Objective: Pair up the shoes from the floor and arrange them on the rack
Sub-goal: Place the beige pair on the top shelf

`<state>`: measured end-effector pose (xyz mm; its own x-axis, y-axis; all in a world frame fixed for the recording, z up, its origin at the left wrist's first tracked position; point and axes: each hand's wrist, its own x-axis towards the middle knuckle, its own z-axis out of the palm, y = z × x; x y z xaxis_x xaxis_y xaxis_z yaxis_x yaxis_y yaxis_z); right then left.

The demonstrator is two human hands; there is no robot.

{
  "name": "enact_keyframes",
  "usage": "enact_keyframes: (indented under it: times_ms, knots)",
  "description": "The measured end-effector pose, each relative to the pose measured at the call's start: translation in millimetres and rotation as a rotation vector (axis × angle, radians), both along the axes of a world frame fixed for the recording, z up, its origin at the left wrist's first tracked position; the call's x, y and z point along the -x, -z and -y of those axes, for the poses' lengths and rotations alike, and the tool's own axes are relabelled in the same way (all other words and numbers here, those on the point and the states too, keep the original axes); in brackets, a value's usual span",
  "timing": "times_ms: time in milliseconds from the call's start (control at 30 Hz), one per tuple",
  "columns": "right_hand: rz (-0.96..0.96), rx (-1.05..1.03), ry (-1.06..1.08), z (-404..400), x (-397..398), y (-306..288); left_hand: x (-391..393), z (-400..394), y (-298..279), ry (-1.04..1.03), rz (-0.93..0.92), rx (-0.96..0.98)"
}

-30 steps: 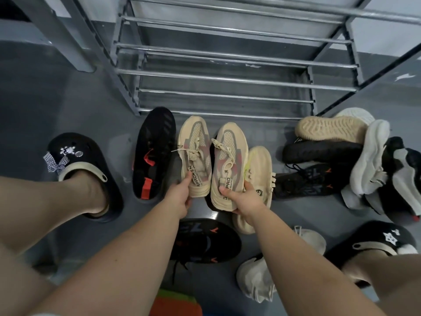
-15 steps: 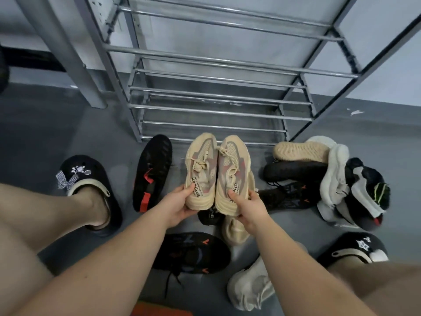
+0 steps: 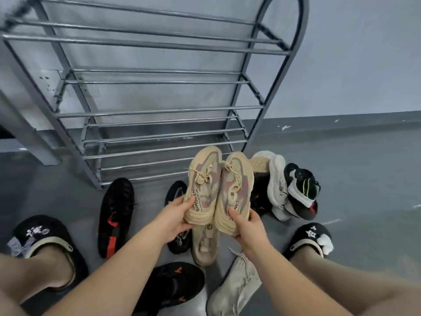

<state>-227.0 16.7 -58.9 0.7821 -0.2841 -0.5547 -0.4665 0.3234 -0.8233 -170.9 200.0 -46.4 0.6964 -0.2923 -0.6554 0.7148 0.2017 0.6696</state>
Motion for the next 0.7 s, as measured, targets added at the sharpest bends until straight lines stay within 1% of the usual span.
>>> enact_keyframes:
  times_ms: [200,400,567,700]
  knots:
    - [0.038,0.096,0.091,27,2,-37,-19,35,-47,0.110,0.069,-0.003]
    - [0.157,0.123,0.192,52,-4,-98,-27,66,-109,0.177,0.157,0.032]
    - [0.265,0.047,0.220,60,-6,-152,-32,80,-172,0.180,0.256,0.020]
    - [0.334,0.040,0.242,66,-7,-187,-32,86,-209,0.160,0.310,0.037]
